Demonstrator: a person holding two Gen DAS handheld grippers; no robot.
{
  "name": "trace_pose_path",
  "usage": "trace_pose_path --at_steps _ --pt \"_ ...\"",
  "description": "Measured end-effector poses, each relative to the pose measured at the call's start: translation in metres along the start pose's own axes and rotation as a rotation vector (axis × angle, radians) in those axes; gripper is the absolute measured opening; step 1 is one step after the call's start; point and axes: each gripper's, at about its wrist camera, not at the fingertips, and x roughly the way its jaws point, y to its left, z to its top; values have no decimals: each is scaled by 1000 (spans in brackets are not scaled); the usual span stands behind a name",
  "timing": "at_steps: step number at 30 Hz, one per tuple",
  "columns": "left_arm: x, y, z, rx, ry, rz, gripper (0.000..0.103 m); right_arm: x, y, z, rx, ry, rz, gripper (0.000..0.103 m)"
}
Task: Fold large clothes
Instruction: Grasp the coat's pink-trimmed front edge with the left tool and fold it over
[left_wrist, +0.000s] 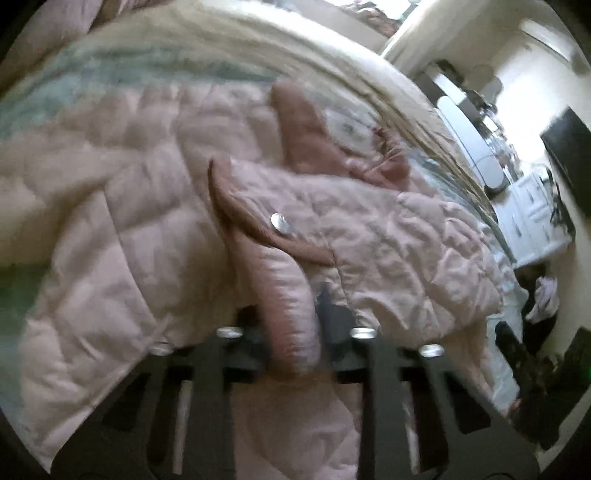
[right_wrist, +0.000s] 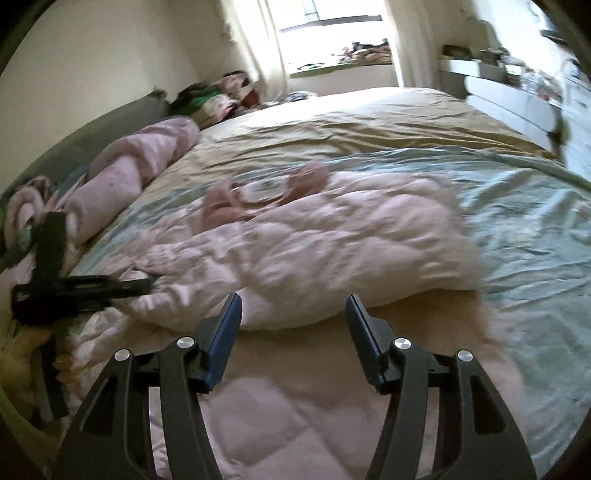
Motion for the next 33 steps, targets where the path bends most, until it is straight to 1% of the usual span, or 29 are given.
trace_pose_path --at_steps 2,5,6,8,9,11,14,16,18,25,30,33 --pt "-19 -6 12 43 -47 -8 11 -3 -15 5 30 -4 -15 57" --pt "-54 -16 37 95 -132 1 11 -13 -33 17 42 -25 -65 57" --pt "-64 -16 44 110 -163 12 11 -16 -38 21 45 -35 -79 57" --pt "-72 -19 50 135 -203 45 11 -24 -50 31 66 -60 -110 57" --pt "-71 -17 51 150 -210 67 11 -26 -54 33 74 -68 -119 57" --pt "-58 -9 47 151 -195 106 11 -24 -61 39 89 -74 -142 57" --pt "-29 14 36 109 -116 141 11 -14 -69 46 110 -55 -150 57" --pt "-16 28 27 94 -84 165 11 -3 -69 49 102 -30 -164 57" --pt "-8 38 21 79 -66 170 11 4 -64 53 83 -18 -170 57" --pt "-2 49 10 84 -45 178 11 44 -44 73 32 37 -156 57" --pt "0 52 8 80 -36 177 12 79 -40 81 19 103 -154 57" --pt "4 54 8 74 -26 177 12 101 -46 82 28 161 -183 57"
